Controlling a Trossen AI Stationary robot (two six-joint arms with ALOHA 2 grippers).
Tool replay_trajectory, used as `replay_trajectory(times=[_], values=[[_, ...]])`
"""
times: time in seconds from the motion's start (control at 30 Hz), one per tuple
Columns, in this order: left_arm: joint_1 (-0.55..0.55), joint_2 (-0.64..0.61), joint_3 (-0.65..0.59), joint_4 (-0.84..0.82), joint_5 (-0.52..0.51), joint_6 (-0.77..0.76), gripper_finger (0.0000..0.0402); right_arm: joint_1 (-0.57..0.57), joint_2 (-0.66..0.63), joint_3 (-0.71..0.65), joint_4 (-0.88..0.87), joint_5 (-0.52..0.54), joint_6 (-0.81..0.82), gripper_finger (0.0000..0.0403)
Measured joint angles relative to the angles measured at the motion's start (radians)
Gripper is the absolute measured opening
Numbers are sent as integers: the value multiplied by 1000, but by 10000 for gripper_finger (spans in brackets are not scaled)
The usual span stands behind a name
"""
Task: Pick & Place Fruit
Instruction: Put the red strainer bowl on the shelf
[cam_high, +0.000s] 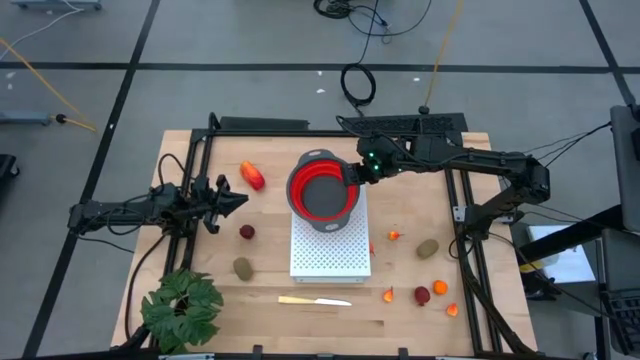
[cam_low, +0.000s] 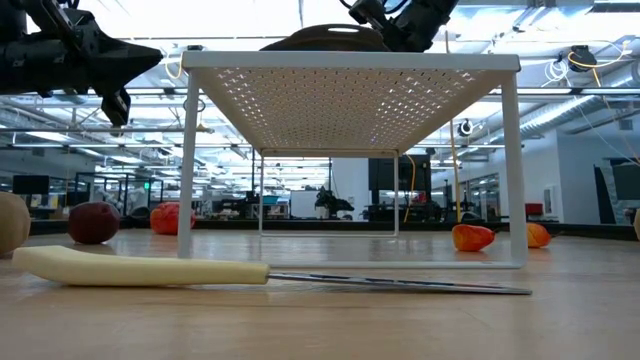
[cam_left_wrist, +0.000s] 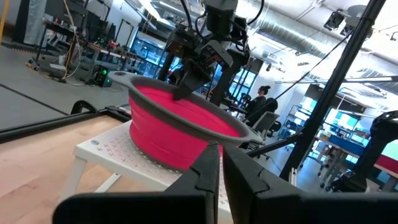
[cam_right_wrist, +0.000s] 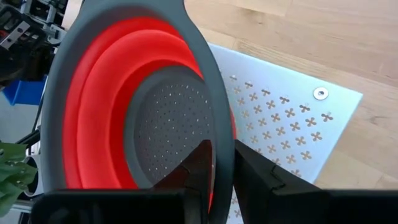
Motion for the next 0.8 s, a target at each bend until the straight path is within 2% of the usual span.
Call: replay_trajectory(times=[0.33,0.8], values=[[0,0,0,0,5,4,19,0,0,0,0,33,13,81],[0,0,0,-1,5,4,19,0,-2,0,-1,28,11,172]])
